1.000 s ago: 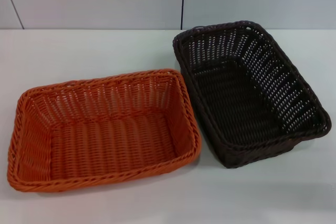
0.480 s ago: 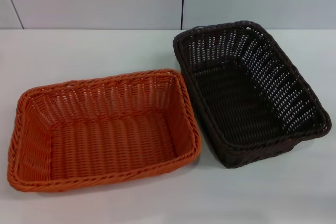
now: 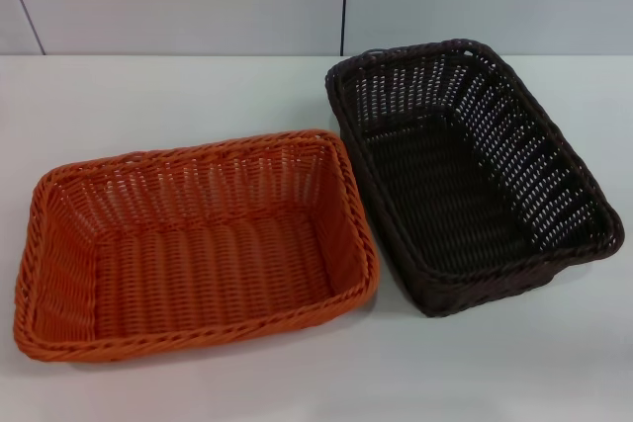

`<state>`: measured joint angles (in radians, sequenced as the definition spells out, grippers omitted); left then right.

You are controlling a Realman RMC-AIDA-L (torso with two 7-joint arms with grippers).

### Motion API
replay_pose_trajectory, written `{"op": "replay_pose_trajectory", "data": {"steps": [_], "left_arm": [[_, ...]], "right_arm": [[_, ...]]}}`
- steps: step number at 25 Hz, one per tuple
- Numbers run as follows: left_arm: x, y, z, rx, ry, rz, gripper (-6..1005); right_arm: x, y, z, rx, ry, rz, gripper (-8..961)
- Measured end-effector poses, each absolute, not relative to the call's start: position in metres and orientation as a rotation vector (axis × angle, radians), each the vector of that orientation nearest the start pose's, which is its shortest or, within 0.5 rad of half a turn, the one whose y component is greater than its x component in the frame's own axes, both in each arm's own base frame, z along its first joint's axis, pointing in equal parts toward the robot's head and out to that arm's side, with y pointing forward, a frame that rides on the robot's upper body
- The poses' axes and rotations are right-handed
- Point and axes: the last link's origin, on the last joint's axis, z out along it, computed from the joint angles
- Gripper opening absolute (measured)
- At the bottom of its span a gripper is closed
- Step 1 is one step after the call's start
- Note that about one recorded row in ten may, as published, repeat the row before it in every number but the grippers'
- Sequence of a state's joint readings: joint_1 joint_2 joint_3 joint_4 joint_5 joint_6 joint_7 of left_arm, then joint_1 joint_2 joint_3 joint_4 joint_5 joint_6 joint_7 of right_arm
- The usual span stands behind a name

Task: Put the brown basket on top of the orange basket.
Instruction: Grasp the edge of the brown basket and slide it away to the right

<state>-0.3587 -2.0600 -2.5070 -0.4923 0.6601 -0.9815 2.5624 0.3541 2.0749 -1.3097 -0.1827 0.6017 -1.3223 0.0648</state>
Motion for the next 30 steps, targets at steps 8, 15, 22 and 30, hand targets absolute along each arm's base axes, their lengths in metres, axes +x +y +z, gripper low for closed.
{"op": "replay_pose_trajectory", "data": {"steps": [8, 15, 22, 30], "left_arm": [[-0.376, 0.348, 0.133, -1.244, -0.571, -0.74, 760], [-0.376, 0.349, 0.129, -1.247, -0.584, -0.744, 760], [-0.377, 0.349, 0.128, -1.246, -0.591, -0.745, 761], [-0.378, 0.347, 0.132, -1.234, -0.586, -0.75, 761]], "right_arm": [[0.405, 0.302, 0.129, -0.674, 0.525, 0.335, 640], [0.391, 0.324, 0.135, -0.623, 0.617, 0.244, 639], [0.367, 0.357, 0.132, -0.745, 0.749, 0.412, 639], [0.309, 0.391, 0.128, -0.908, 0.788, 0.635, 638]]}}
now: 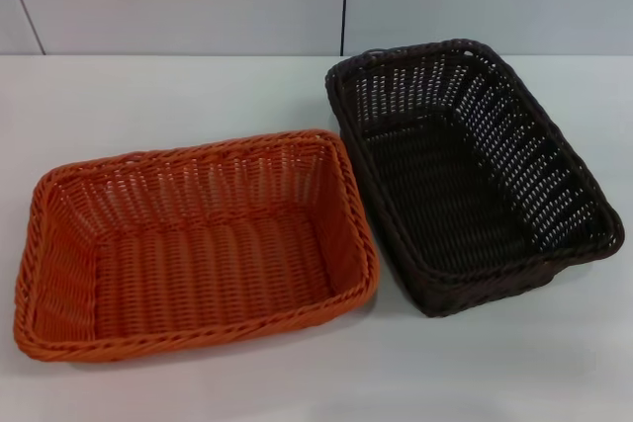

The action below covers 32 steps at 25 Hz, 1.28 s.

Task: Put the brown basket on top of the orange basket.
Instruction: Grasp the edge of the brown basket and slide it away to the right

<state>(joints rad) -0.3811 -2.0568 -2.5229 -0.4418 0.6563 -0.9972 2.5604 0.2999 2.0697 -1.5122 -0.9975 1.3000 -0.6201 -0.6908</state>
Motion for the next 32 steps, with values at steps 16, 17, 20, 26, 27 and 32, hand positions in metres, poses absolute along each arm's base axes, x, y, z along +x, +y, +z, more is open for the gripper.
{"op": "replay_pose_trajectory", "data": {"steps": [16, 17, 20, 26, 27, 32], "left_arm": [[-0.381, 0.344, 0.139, -1.209, -0.572, -0.752, 761], [-0.381, 0.344, 0.139, -1.21, -0.57, -0.752, 761], [-0.38, 0.345, 0.139, -1.211, -0.568, -0.753, 761], [-0.379, 0.345, 0.139, -1.212, -0.565, -0.754, 761], [-0.379, 0.346, 0.139, -1.212, -0.565, -0.754, 761], [-0.378, 0.346, 0.139, -1.213, -0.565, -0.757, 761]], "right_arm": [[0.202, 0.392, 0.118, -1.034, 0.642, 0.966, 637], [0.196, 0.392, 0.118, -1.044, 0.629, 1.0, 637], [0.172, 0.391, 0.115, -1.125, 0.591, 1.07, 637], [0.157, 0.397, 0.111, -1.289, 0.61, 1.025, 637], [0.157, 0.397, 0.111, -1.289, 0.61, 1.025, 637], [0.146, 0.4, 0.113, -1.414, 0.613, 0.999, 636]]}}
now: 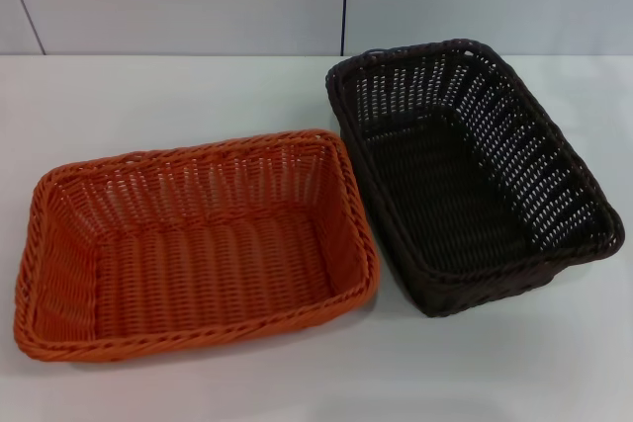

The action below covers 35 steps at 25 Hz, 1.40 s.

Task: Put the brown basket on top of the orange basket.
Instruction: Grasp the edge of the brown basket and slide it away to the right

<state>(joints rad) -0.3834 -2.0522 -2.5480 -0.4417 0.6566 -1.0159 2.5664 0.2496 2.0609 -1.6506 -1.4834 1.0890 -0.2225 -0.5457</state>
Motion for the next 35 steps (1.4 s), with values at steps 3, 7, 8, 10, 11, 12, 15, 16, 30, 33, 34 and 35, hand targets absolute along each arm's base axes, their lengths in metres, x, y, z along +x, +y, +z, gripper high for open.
{"op": "replay_pose_trajectory", "data": {"steps": [3, 7, 8, 10, 11, 12, 15, 16, 30, 33, 34, 35], "left_arm": [[-0.378, 0.346, 0.138, -1.213, -0.564, -0.759, 761], [-0.378, 0.346, 0.137, -1.214, -0.563, -0.761, 761], [-0.377, 0.346, 0.137, -1.216, -0.562, -0.764, 761], [-0.376, 0.346, 0.136, -1.221, -0.559, -0.768, 761], [-0.376, 0.346, 0.135, -1.222, -0.559, -0.768, 761], [-0.376, 0.346, 0.135, -1.222, -0.559, -0.768, 761], [-0.375, 0.347, 0.135, -1.224, -0.558, -0.769, 761], [-0.374, 0.347, 0.133, -1.228, -0.56, -0.775, 761], [-0.371, 0.35, 0.133, -1.233, -0.552, -0.785, 761], [-0.371, 0.35, 0.134, -1.233, -0.551, -0.786, 761], [-0.371, 0.35, 0.134, -1.233, -0.551, -0.786, 761], [-0.371, 0.35, 0.134, -1.233, -0.55, -0.787, 762]], "right_arm": [[0.138, 0.4, 0.115, -1.523, 0.627, 0.971, 636], [0.135, 0.398, 0.119, -1.646, 0.673, 0.928, 636], [0.137, 0.397, 0.124, -1.679, 0.694, 0.911, 636], [0.138, 0.397, 0.127, -1.694, 0.707, 0.902, 637], [0.14, 0.396, 0.129, -1.713, 0.727, 0.891, 637], [0.142, 0.396, 0.132, -1.724, 0.743, 0.883, 637], [0.148, 0.396, 0.14, -1.766, 0.785, 0.846, 637], [0.15, 0.395, 0.143, -1.78, 0.795, 0.824, 637], [0.145, 0.387, 0.153, -1.973, 0.826, 0.479, 637], [0.139, 0.384, 0.148, -2.038, 0.837, 0.436, 637], [0.136, 0.383, 0.146, -2.065, 0.835, 0.417, 636], [0.134, 0.381, 0.144, -2.097, 0.831, 0.391, 636]]}}
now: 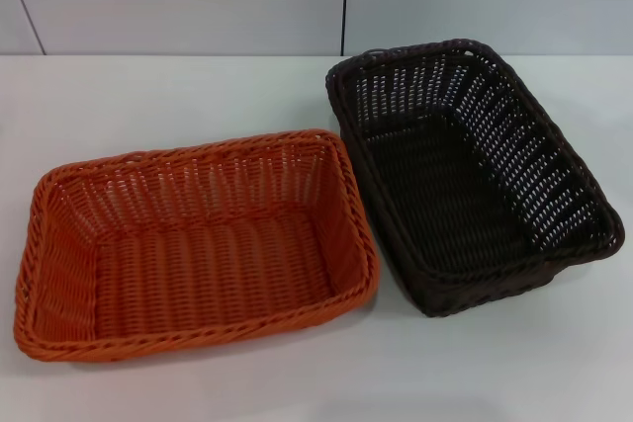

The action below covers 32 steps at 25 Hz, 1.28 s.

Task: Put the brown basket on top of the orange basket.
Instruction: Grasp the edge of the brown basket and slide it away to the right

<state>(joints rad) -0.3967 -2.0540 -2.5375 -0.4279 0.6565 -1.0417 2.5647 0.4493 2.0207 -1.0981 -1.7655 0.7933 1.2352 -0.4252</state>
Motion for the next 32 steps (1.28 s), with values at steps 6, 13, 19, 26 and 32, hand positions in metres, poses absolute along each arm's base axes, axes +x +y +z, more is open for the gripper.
{"op": "replay_pose_trajectory", "data": {"steps": [6, 13, 19, 26, 32], "left_arm": [[-0.37, 0.351, 0.135, -1.228, -0.549, -0.79, 762], [-0.368, 0.353, 0.134, -1.227, -0.548, -0.796, 762], [-0.369, 0.354, 0.131, -1.197, -0.574, -0.819, 762], [-0.375, 0.351, 0.13, -1.146, -0.617, -0.836, 762], [-0.377, 0.349, 0.13, -1.127, -0.627, -0.842, 762]], "right_arm": [[0.12, 0.37, 0.13, -2.297, 0.758, 0.207, 636], [0.111, 0.354, 0.117, -2.503, 0.541, -0.021, 636], [0.108, 0.333, 0.097, -2.658, 0.255, -0.278, 636], [0.108, 0.31, 0.082, -2.693, -0.044, -0.509, 637], [0.117, 0.309, 0.083, -2.677, -0.12, -0.639, 637]]}}
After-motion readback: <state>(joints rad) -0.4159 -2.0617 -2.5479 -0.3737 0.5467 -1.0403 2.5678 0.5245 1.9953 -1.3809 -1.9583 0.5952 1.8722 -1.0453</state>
